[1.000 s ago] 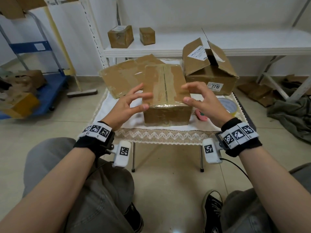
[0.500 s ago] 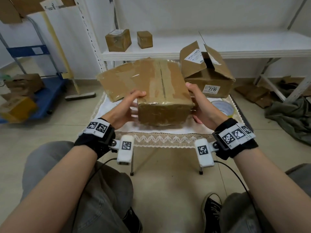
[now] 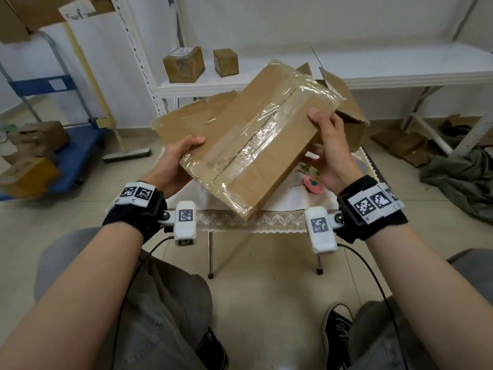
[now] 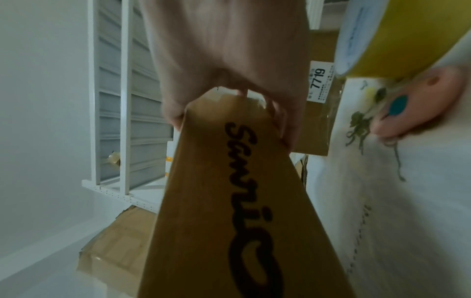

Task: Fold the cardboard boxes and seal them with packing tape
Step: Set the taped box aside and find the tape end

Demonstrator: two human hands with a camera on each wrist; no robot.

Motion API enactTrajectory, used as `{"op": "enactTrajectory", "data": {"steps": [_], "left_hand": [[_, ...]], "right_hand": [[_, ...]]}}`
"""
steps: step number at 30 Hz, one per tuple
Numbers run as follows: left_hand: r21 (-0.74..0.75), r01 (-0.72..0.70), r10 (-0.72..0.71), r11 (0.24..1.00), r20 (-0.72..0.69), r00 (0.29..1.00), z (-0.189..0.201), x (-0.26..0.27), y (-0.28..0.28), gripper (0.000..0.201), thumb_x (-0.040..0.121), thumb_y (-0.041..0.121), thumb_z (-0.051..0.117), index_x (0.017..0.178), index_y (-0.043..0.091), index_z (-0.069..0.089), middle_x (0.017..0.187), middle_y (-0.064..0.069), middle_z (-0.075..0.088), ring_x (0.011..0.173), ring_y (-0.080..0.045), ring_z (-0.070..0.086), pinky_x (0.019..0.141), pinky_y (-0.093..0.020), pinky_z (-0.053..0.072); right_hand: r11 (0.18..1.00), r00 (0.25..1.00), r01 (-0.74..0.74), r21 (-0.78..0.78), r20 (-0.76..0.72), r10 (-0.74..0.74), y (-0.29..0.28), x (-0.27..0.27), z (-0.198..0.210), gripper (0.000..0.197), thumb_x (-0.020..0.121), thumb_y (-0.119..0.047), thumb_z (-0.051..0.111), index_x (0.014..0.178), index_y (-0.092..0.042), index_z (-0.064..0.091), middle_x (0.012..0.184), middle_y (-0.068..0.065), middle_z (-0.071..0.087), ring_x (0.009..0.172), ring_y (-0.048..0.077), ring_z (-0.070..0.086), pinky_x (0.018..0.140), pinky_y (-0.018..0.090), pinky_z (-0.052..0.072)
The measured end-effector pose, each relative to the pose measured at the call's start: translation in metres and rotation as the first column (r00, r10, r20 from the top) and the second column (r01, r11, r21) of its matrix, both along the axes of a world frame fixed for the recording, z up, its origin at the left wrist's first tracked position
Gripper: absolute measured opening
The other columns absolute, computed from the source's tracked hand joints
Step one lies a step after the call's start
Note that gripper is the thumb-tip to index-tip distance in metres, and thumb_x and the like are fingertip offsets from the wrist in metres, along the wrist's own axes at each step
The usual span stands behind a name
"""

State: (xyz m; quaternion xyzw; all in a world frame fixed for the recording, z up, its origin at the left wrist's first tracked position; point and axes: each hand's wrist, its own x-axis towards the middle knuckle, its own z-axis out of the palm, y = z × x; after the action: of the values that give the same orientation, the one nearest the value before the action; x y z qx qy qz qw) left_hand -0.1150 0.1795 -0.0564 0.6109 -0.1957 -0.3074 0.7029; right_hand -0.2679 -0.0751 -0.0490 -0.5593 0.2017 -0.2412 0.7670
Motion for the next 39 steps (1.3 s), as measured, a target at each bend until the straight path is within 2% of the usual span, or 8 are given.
{"op": "enactTrajectory", "data": {"steps": [3, 6, 15, 18, 21, 29, 34, 39], "left_hand": [[0.013, -0.048, 0.049, 0.999, -0.064, 0.997, -0.002, 0.002, 0.003, 0.084, 0.080, 0.072, 0.061, 0.145, 0.020, 0.047, 0.142, -0.008, 0.058, 0.121, -0.031, 0.063, 0.102, -0.058, 0.048], [0.017, -0.039, 0.042, 0.999, -0.212, 0.976, -0.009, 0.001, 0.012, 0.105, 0.072, 0.086, 0.055, 0.150, 0.018, 0.038, 0.141, -0.021, 0.056, 0.119, -0.048, 0.060, 0.100, -0.070, 0.042], [0.124, -0.053, 0.063, 0.991, -0.078, 0.995, -0.007, -0.013, 0.000, 0.047, 0.079, 0.048, 0.074, 0.116, 0.022, 0.065, 0.107, -0.006, 0.068, 0.107, -0.027, 0.063, 0.102, -0.055, 0.048], [0.124, -0.084, 0.090, 0.989, -0.048, 0.995, -0.003, 0.004, 0.013, 0.067, 0.058, 0.051, 0.088, 0.113, 0.021, 0.064, 0.099, 0.000, 0.071, 0.100, -0.022, 0.063, 0.102, -0.047, 0.044], [0.099, -0.140, 0.144, 0.985, -0.040, 0.989, 0.006, 0.015, 0.017, 0.042, 0.078, 0.042, 0.075, 0.111, 0.021, 0.061, 0.090, 0.003, 0.072, 0.096, -0.019, 0.061, 0.099, -0.043, 0.042], [-0.125, -0.450, 0.431, 0.884, -0.153, 0.889, 0.019, 0.013, -0.005, 0.039, 0.089, 0.034, 0.070, 0.118, 0.014, 0.052, 0.114, -0.009, 0.060, 0.113, -0.025, 0.062, 0.097, -0.038, 0.055], [0.179, -0.150, 0.163, 0.972, -0.059, 0.985, 0.010, -0.017, -0.042, 0.052, 0.085, 0.044, 0.072, 0.125, 0.016, 0.056, 0.109, -0.008, 0.068, 0.100, -0.024, 0.066, 0.080, -0.039, 0.057], [0.225, -0.091, 0.105, 0.970, -0.049, 0.993, 0.004, -0.019, -0.046, 0.051, 0.087, 0.048, 0.070, 0.127, 0.020, 0.060, 0.111, -0.003, 0.069, 0.102, -0.020, 0.065, 0.097, -0.037, 0.054]], "right_hand": [[0.996, 0.997, 0.068, 0.058, 0.044, -0.071, 0.003, 0.000, 0.001, 0.060, 0.091, -0.037, 0.069, 0.139, -0.027, 0.034, 0.125, 0.011, 0.056, 0.116, 0.034, 0.061, 0.093, 0.052, 0.057], [0.981, 0.980, 0.139, 0.138, 0.122, -0.156, 0.001, 0.001, 0.006, 0.066, 0.090, -0.033, 0.073, 0.139, -0.026, 0.030, 0.128, 0.012, 0.054, 0.115, 0.032, 0.062, 0.087, 0.052, 0.059], [0.995, 0.996, 0.091, 0.030, -0.003, -0.091, -0.002, 0.008, -0.007, 0.062, 0.086, -0.052, 0.069, 0.130, -0.017, 0.041, 0.122, 0.010, 0.063, 0.119, 0.026, 0.061, 0.095, 0.043, 0.054], [1.000, 1.000, 0.005, -0.022, -0.023, -0.005, -0.013, 0.006, -0.008, 0.081, 0.083, -0.069, 0.060, 0.137, -0.008, 0.050, 0.083, -0.005, 0.068, 0.075, 0.011, 0.065, 0.066, 0.026, 0.052], [0.997, 0.997, -0.053, -0.054, -0.064, 0.050, -0.015, 0.006, -0.014, 0.093, 0.074, -0.069, 0.069, 0.143, -0.015, 0.041, 0.079, -0.005, 0.052, 0.047, 0.001, 0.047, 0.044, 0.017, 0.041], [0.944, 0.928, -0.310, 0.111, -0.180, 0.326, 0.002, 0.002, -0.019, 0.088, 0.073, -0.041, 0.081, 0.145, -0.019, 0.036, 0.101, 0.014, 0.064, 0.073, 0.023, 0.069, 0.088, 0.045, 0.059], [0.878, 0.879, -0.412, 0.241, -0.149, 0.453, 0.030, 0.000, -0.026, 0.038, 0.082, -0.032, 0.074, 0.108, -0.013, 0.053, 0.120, 0.019, 0.059, 0.116, 0.035, 0.062, 0.092, 0.049, 0.058], [0.913, 0.890, -0.350, 0.208, -0.230, 0.393, 0.014, -0.005, -0.027, 0.047, 0.085, -0.051, 0.070, 0.122, -0.024, 0.059, 0.126, 0.016, 0.057, 0.116, 0.036, 0.061, 0.095, 0.059, 0.054]]}}
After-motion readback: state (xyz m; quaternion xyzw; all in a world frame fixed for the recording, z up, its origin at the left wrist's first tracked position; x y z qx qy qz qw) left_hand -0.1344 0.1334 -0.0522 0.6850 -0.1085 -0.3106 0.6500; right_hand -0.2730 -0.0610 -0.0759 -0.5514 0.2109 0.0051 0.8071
